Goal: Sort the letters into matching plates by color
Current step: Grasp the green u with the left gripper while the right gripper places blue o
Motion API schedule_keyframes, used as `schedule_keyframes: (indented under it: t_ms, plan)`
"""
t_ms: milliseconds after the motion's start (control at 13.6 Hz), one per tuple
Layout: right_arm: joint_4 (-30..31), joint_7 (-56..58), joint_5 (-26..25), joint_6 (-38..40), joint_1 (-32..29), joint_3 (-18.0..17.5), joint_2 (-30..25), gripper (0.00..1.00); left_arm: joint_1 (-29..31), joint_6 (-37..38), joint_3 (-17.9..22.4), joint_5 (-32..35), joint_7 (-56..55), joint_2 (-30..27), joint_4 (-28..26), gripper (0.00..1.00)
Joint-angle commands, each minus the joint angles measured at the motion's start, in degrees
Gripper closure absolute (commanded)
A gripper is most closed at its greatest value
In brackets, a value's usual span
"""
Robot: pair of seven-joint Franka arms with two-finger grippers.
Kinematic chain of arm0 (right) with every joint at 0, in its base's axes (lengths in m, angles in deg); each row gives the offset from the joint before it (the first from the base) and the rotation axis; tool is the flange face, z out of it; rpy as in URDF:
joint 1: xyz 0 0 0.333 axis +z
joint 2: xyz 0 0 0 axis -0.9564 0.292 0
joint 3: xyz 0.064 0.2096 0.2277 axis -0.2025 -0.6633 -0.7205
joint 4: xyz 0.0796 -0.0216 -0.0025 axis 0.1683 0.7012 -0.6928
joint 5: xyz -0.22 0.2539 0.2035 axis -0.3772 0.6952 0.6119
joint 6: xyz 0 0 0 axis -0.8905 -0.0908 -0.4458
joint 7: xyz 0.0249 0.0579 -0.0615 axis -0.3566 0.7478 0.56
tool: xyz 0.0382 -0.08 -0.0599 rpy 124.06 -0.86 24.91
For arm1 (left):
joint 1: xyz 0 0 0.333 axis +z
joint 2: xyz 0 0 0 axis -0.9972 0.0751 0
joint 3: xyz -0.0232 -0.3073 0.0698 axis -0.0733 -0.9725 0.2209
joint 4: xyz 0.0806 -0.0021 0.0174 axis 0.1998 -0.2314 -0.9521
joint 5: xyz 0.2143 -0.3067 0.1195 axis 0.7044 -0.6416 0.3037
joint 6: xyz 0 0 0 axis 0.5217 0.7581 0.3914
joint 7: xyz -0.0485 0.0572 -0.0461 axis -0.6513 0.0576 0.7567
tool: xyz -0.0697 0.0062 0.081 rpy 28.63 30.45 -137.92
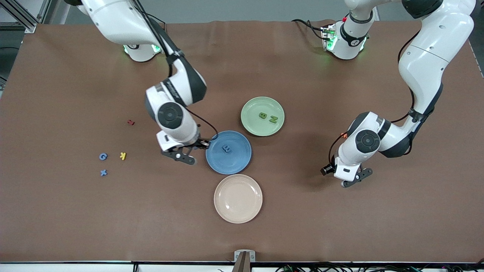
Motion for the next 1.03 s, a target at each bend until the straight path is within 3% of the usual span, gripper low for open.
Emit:
schedule_keyframes:
  t_ms: [0,368,589,737,884,958]
  plan:
    - [-6.5,-4.6,0.6,-3.7,2.4,0.8,6.6,0.80,-0.1,0.2,0.2,1.2,0.7,0.7,1.1,0.32]
    - [-11.0,-7.7,0.6,-9.6,5.5,0.8,12.1,0.80,-0.3,0.2,1.3,1.1,1.4,0.8,1.2,0.34]
    - [-12.0,-8.8,0.8,-12.5,6.6,0.7,13.2,0.80,-0.2,0.2,1.3,1.0,1.3,1.1,1.2,0.41]
    - [-12.0,-8.9,1.8,-13.6,7.0,0.4,13.7,0.80,-0.3,0.2,1.3,0.8,1.2,1.1,1.2,0.56]
    - [-12.1,-9.1,1.9,-13.6,7.5,0.4,14.0,0.78,-0.4,0.3,1.3,0.8,0.8,0.4,1.2,0.89]
    - [-12.1,-9.1,2.0,-13.4,7.6,0.4,14.0,0.75,-0.4,0.9,1.0,0.8,0.8,0.0,1.1,0.96]
